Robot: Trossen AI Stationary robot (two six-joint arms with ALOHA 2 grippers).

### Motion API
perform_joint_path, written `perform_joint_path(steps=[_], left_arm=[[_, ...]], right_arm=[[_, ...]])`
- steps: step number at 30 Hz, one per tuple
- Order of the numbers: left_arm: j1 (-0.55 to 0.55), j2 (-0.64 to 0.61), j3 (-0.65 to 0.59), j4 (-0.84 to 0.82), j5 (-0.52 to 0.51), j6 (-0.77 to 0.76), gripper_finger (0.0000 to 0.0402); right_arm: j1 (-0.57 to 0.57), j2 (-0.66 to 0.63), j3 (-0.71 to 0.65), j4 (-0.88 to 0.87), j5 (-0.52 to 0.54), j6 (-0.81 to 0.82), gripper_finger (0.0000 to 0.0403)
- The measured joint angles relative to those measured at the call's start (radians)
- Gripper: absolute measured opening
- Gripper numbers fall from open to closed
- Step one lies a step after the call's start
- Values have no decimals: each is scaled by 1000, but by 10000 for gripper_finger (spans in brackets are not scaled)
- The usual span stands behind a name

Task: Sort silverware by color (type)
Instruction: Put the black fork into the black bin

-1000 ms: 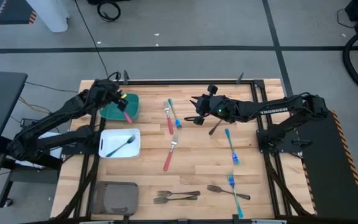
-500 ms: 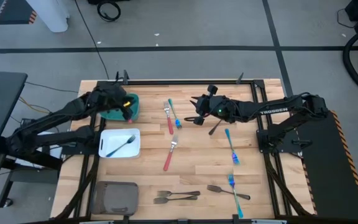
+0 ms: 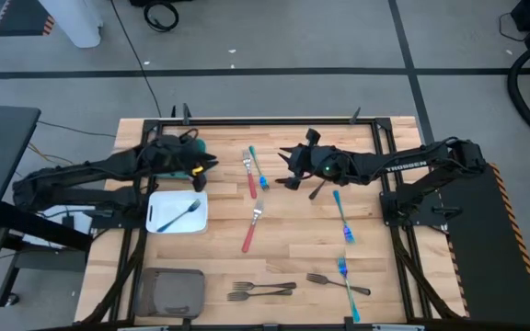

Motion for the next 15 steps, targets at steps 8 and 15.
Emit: perform_joint_path(steps=[8,15], left_arm=[[-110,98,0,40,15,53,92],[-215,185,0,123,43,59,92]], right_arm=[[2,0,0,-1,-145,79,78],[47,0,0,-17,-240,83,78]])
